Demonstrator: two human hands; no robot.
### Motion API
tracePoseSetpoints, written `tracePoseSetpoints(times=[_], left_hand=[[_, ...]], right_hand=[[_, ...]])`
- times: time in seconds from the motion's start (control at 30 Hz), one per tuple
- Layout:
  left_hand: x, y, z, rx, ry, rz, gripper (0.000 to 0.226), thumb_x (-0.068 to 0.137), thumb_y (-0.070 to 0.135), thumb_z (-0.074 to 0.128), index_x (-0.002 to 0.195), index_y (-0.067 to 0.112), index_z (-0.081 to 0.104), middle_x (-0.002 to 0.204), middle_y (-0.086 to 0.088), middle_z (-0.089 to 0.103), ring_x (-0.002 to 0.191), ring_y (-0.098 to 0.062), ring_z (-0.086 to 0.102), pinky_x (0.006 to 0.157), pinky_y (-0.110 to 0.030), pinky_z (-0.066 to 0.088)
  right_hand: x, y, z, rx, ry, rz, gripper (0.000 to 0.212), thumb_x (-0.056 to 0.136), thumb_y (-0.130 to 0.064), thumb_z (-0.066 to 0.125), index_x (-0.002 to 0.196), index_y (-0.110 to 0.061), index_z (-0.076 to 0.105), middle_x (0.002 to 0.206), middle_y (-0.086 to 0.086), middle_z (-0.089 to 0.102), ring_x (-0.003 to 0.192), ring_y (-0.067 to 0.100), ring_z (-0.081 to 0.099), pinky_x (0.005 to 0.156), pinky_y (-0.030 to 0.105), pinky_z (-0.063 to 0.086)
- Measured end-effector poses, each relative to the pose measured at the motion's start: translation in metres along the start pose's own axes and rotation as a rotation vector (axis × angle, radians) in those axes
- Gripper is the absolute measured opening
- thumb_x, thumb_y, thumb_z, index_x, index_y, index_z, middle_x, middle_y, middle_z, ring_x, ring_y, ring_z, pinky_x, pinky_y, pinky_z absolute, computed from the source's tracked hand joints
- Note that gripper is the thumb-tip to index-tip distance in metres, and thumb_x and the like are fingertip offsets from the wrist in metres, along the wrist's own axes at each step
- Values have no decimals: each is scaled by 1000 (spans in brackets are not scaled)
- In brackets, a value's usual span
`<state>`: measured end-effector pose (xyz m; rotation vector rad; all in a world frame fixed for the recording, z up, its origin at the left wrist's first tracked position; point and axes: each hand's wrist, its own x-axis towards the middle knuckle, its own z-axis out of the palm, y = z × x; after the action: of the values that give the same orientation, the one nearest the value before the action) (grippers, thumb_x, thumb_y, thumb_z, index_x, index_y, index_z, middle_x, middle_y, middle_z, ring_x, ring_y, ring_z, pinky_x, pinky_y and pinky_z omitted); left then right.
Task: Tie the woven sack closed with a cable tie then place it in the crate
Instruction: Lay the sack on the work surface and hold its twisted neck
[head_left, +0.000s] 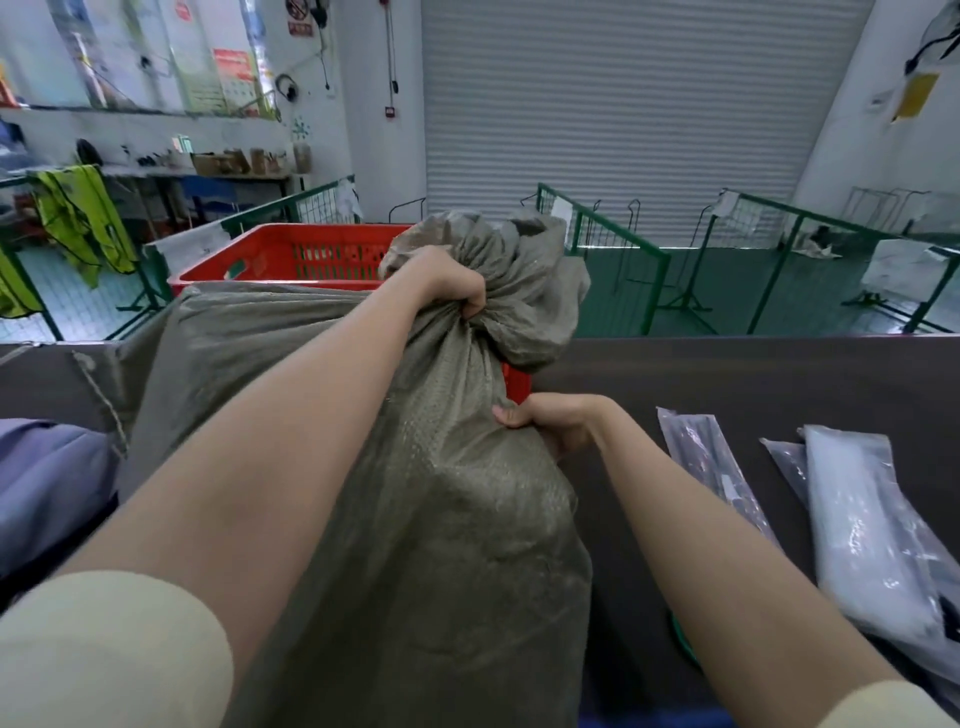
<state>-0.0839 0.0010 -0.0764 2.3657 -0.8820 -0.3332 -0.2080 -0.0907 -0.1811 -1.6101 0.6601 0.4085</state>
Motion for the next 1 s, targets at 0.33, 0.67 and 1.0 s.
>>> tracePoseSetpoints(times=[0.33,0.67,1.0], left_hand=[[8,-6,83,87,-165,-48,52,43,17,67,92,1,69,95,-11,67,92,-29,66,77,-32,54],[1,-55,138,182,-316,-106,21,50,13,70,68,7,60,71,-5,55,71,-24,57,57,-28,43],[-2,-87,173,-23,-382,-196,17,58,8,68,72,8,58,78,-7,56,77,-23,56,63,-30,45]], right_hand=[[30,79,37,159,19,42,45,98,-26,38,139,-8,36,142,16,47,129,29,47,113,40,32],[74,125,105,268,-75,101,56,96,-44,36,141,-11,37,144,10,46,130,28,46,102,42,43],[88,138,77,717,365,67,18,90,-9,43,103,-1,53,103,12,58,89,24,56,81,34,48]])
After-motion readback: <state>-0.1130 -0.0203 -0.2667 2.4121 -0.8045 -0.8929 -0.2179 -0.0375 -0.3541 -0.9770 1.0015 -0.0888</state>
